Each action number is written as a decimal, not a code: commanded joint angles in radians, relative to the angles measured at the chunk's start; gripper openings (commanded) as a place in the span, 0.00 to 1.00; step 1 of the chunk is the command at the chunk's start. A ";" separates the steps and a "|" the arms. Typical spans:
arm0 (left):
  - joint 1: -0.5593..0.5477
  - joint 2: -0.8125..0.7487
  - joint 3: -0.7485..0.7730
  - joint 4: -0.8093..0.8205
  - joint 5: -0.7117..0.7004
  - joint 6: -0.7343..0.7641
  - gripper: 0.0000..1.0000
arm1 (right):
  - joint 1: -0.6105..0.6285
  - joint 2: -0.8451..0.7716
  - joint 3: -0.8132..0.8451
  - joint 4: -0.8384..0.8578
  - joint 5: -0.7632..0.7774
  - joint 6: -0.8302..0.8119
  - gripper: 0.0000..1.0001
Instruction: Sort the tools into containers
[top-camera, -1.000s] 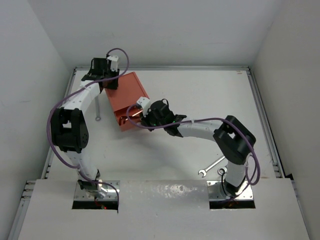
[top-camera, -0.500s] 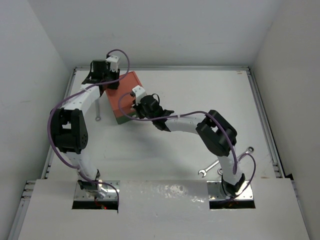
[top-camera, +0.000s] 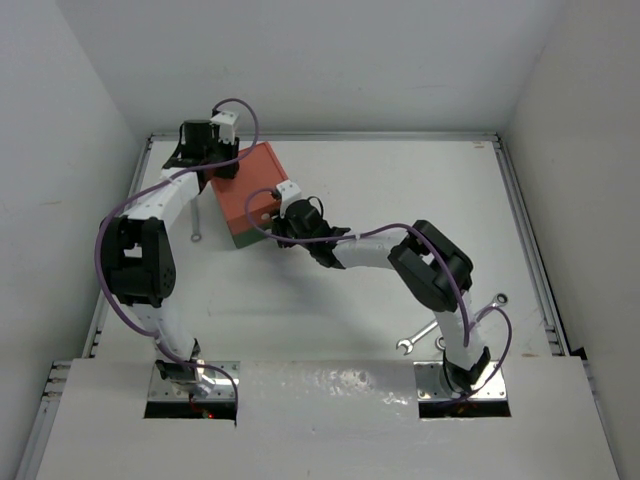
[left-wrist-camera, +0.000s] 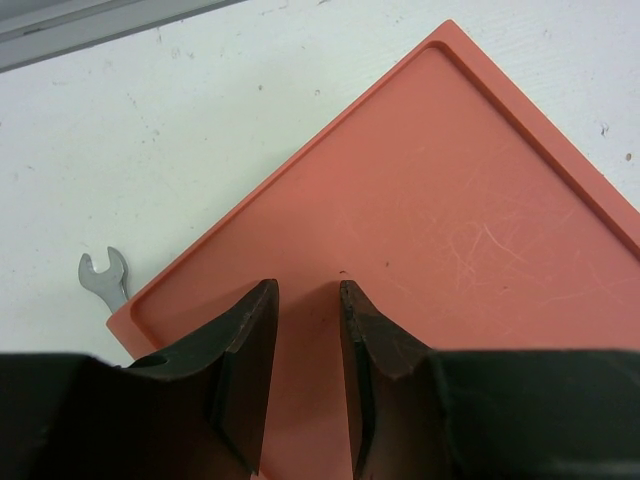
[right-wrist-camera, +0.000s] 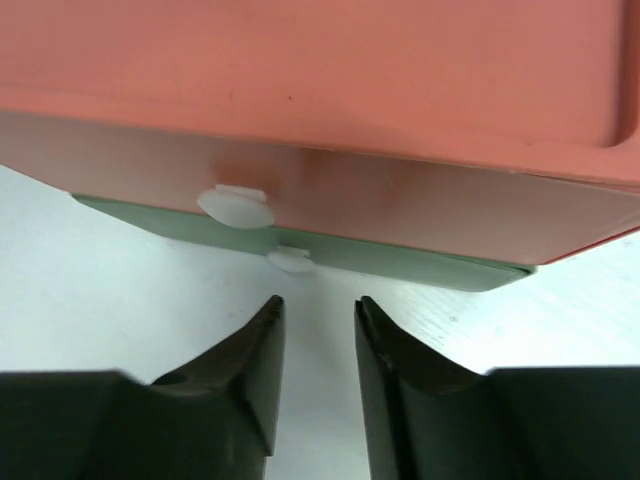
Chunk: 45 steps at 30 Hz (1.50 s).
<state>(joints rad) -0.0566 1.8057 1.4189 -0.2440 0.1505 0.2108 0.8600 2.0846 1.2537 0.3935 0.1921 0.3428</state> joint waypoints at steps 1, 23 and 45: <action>0.005 0.070 -0.020 -0.147 0.032 -0.014 0.28 | 0.010 0.015 0.029 0.067 -0.013 0.090 0.36; 0.004 0.095 0.000 -0.140 0.070 -0.008 0.28 | 0.073 0.164 0.131 0.205 0.271 0.139 0.40; 0.004 0.093 -0.014 -0.141 0.072 -0.001 0.28 | 0.076 0.190 0.167 0.243 0.291 0.065 0.00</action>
<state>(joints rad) -0.0559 1.8404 1.4513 -0.2268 0.1982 0.2161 0.9398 2.2856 1.3808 0.5232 0.4637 0.4347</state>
